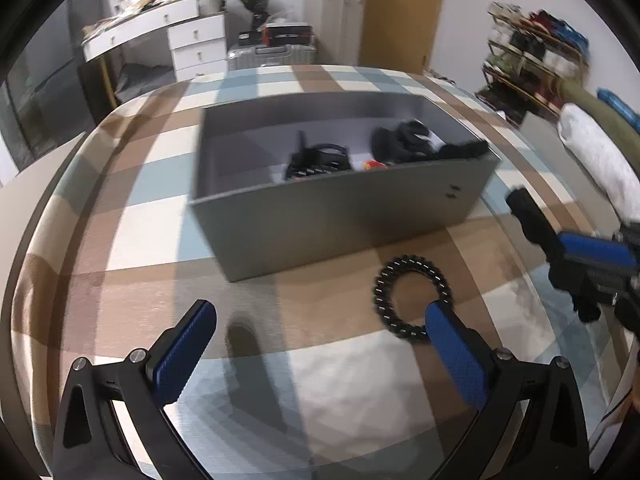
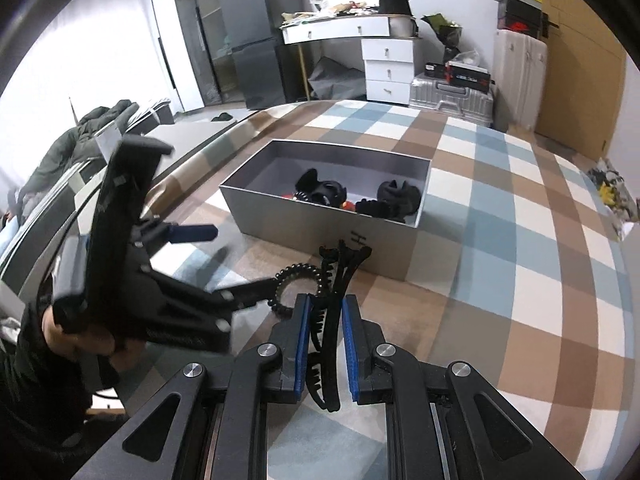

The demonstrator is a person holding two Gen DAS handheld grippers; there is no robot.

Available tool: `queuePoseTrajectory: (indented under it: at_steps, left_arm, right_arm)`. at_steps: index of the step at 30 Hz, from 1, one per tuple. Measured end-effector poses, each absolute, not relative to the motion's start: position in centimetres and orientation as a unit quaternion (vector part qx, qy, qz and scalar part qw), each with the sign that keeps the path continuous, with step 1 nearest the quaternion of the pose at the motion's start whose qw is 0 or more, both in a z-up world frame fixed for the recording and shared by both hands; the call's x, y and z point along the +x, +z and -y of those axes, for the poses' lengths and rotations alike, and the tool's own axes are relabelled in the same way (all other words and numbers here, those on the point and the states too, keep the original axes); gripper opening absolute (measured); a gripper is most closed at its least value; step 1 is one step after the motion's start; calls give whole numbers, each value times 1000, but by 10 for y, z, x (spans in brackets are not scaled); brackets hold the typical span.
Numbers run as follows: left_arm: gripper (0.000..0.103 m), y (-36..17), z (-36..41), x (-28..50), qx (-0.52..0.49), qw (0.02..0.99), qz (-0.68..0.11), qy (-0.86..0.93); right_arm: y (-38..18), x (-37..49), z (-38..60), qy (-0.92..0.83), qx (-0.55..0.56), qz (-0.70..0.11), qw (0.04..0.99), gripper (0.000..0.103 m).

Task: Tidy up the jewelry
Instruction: 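Grasp the black coil hair tie with the left tool while the right tool holds the clip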

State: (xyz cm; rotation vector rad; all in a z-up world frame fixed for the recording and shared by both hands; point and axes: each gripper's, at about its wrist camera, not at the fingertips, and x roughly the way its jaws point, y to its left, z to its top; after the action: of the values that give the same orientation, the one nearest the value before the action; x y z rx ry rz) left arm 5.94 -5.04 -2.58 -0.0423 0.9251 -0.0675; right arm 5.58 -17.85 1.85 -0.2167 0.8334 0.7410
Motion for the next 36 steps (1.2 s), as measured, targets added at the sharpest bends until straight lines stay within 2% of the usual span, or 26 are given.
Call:
queuePoseTrajectory:
  at_steps: [14, 19, 21, 34, 35, 36]
  left_arm:
    - [102, -25, 32, 55, -17, 890, -455, 17]
    - [102, -25, 41, 52, -48, 893, -446, -35]
    - [98, -28, 50, 54, -35, 890, -452, -35]
    - [96, -24, 27, 56, -42, 891, -453, 6]
    - [94, -24, 28, 56, -46, 890, -453, -3]
    - [87, -25, 30, 56, -46, 890, -454, -11]
  right_arm:
    - [22, 53, 178, 352, -99, -389, 845, 15]
    - [22, 51, 176, 356, -102, -387, 845, 15]
    - [21, 51, 175, 358, -103, -386, 844, 15]
    - [25, 52, 180, 353, -96, -383, 848, 15]
    - [25, 52, 180, 353, -96, -383, 848, 15]
    - [26, 52, 180, 354, -96, -383, 848, 15]
